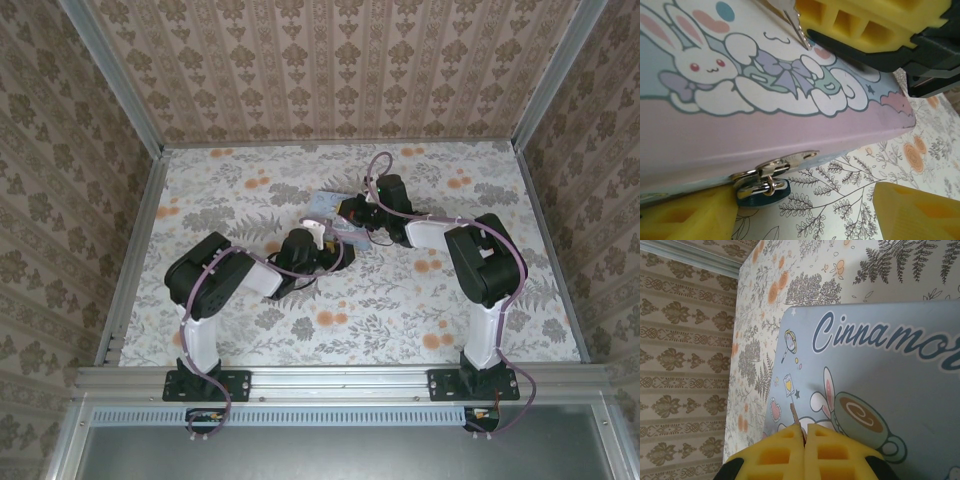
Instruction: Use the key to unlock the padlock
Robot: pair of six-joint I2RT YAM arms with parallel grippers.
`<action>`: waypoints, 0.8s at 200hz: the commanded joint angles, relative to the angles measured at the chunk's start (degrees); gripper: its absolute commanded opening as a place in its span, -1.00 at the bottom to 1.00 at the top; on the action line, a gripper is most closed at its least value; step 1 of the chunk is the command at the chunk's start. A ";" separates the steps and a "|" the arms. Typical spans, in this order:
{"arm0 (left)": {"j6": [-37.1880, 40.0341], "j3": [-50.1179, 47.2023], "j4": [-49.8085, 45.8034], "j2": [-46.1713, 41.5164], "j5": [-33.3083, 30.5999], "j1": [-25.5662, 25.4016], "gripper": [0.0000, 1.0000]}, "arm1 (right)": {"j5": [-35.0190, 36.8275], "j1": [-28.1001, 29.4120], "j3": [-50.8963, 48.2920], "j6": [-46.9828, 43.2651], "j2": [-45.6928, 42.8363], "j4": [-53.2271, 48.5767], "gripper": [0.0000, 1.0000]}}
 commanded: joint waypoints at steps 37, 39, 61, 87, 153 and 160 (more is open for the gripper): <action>8.32 9.61 -24.73 -0.51 -8.65 -3.29 0.48 | -0.42 0.92 -1.66 1.51 1.86 -0.95 -1.00; 8.38 9.81 -24.90 -0.42 -8.74 -3.29 0.48 | -0.43 0.92 -1.64 1.51 1.87 -0.96 -1.00; 8.36 10.81 -24.87 0.65 -8.24 -3.29 0.49 | -0.44 0.92 -1.55 1.69 1.90 -0.87 -1.00; 7.20 9.37 -19.29 0.21 -4.18 -3.21 0.49 | -0.38 1.09 -1.55 1.86 2.08 -0.72 -1.00; -2.51 3.79 -1.90 -1.18 2.80 -1.12 0.48 | -0.20 1.25 -2.55 2.04 2.25 0.12 -1.00; -3.21 3.68 -1.76 -0.85 2.65 -0.77 0.47 | -0.14 1.20 -2.62 2.04 2.25 0.25 -1.00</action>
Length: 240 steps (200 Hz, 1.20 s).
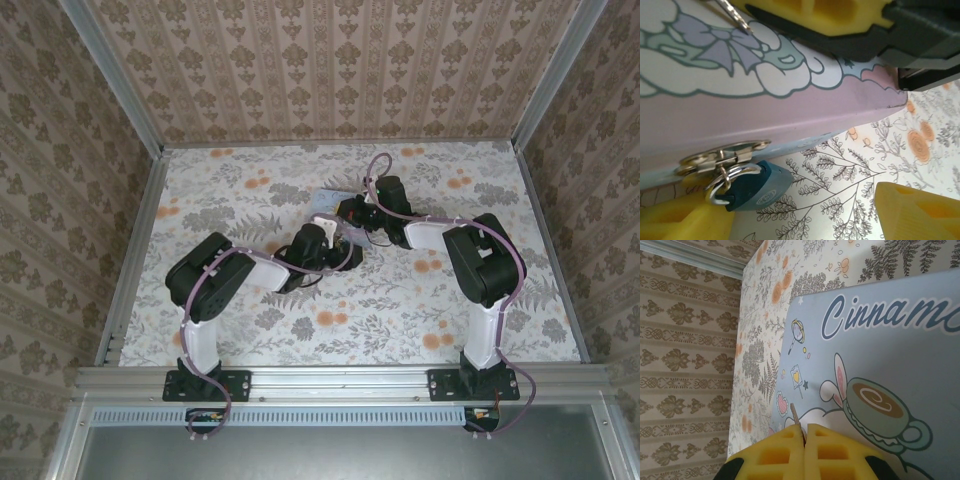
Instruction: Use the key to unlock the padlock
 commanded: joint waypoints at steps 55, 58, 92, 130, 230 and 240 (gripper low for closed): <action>-7.12 -0.42 7.00 3.06 0.67 1.49 0.43 | -0.17 0.80 -2.31 0.81 2.17 -1.80 -1.00; -7.17 -0.45 7.06 3.27 0.67 1.49 0.42 | -0.21 0.80 -2.34 0.82 2.14 -1.82 -1.00; -7.54 -0.20 7.80 4.63 1.48 1.23 0.33 | -0.21 0.81 -2.19 1.06 2.27 -1.65 -1.00; -7.53 -0.59 9.95 5.37 0.67 0.57 0.12 | -0.32 0.85 -2.01 1.43 2.76 -1.30 -1.00; -8.66 -0.99 11.83 6.83 -1.09 -0.60 0.01 | -0.07 1.09 -1.75 2.04 3.50 -0.79 -1.00; -8.68 -1.01 12.04 6.84 -1.25 -0.62 -0.03 | 0.01 1.15 -1.75 2.10 3.57 -0.78 -1.00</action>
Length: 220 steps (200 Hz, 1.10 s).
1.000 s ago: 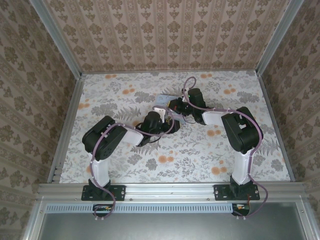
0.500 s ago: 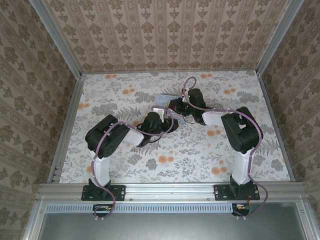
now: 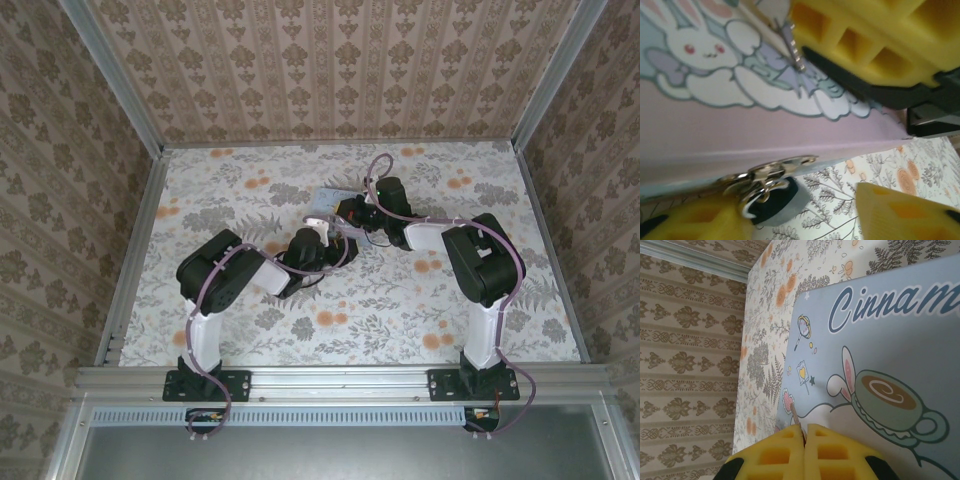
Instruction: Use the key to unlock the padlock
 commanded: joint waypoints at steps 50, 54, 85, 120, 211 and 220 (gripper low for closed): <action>-2.26 -0.60 2.75 1.73 1.43 -1.09 0.12 | 0.05 1.19 -1.03 0.68 3.43 -3.19 -1.00; -2.30 -0.65 2.88 1.69 1.52 -1.10 0.13 | 0.01 1.20 -1.03 0.69 3.48 -3.11 -1.00; -2.51 -0.47 3.16 1.56 1.71 -1.10 0.10 | 0.00 1.35 -0.94 0.87 3.57 -3.06 -1.00; -2.92 -0.31 3.16 1.74 1.10 -1.10 -0.06 | 0.05 1.42 -1.11 0.94 3.55 -2.83 -1.00; -3.51 -1.00 3.87 1.92 0.39 0.19 -0.19 | 0.06 1.38 -1.64 0.92 3.55 -2.45 -1.00; -3.61 -1.06 4.16 2.02 0.49 0.38 -0.22 | 0.05 1.38 -1.58 0.95 3.61 -2.40 -1.00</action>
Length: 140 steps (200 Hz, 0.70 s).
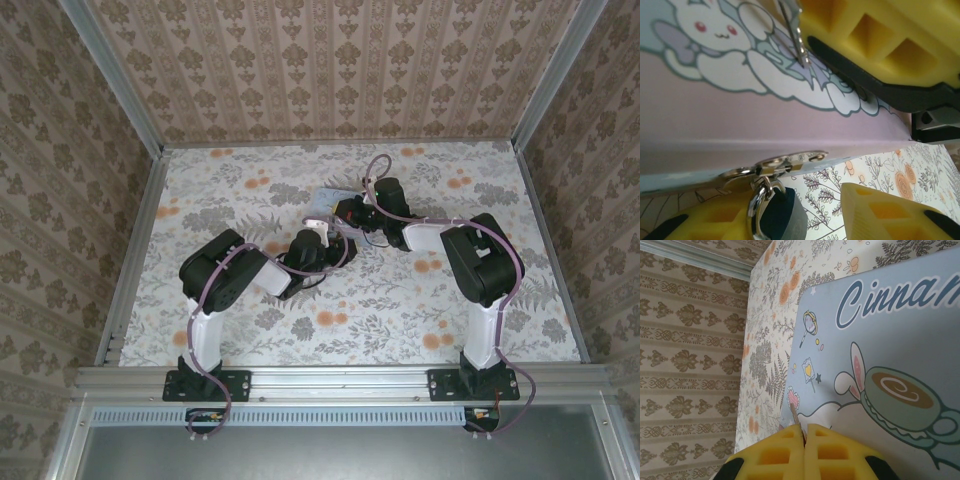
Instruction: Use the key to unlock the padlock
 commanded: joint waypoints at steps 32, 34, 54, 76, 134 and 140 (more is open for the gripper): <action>-0.87 -0.66 2.86 1.22 1.70 1.07 -0.34 | 0.09 0.77 -1.86 0.52 3.39 -3.01 -1.00; -0.87 -0.69 2.88 1.27 1.76 1.10 -0.34 | 0.11 0.77 -1.94 0.50 3.44 -3.02 -1.00; -0.91 -0.64 3.12 1.37 2.03 1.20 -0.37 | 0.14 0.79 -2.17 0.61 3.36 -2.84 -1.00; -1.21 -0.72 3.69 1.62 2.28 1.42 -0.47 | 0.13 0.77 -2.17 0.61 3.23 -2.80 -1.00; -4.03 -1.21 5.99 2.16 4.40 2.54 -0.99 | -0.38 0.53 -1.97 -0.42 0.25 -4.56 -1.00; -4.62 -1.42 6.49 2.16 4.62 2.65 -1.00 | -0.45 0.44 -2.04 -0.53 -0.47 -4.88 -1.00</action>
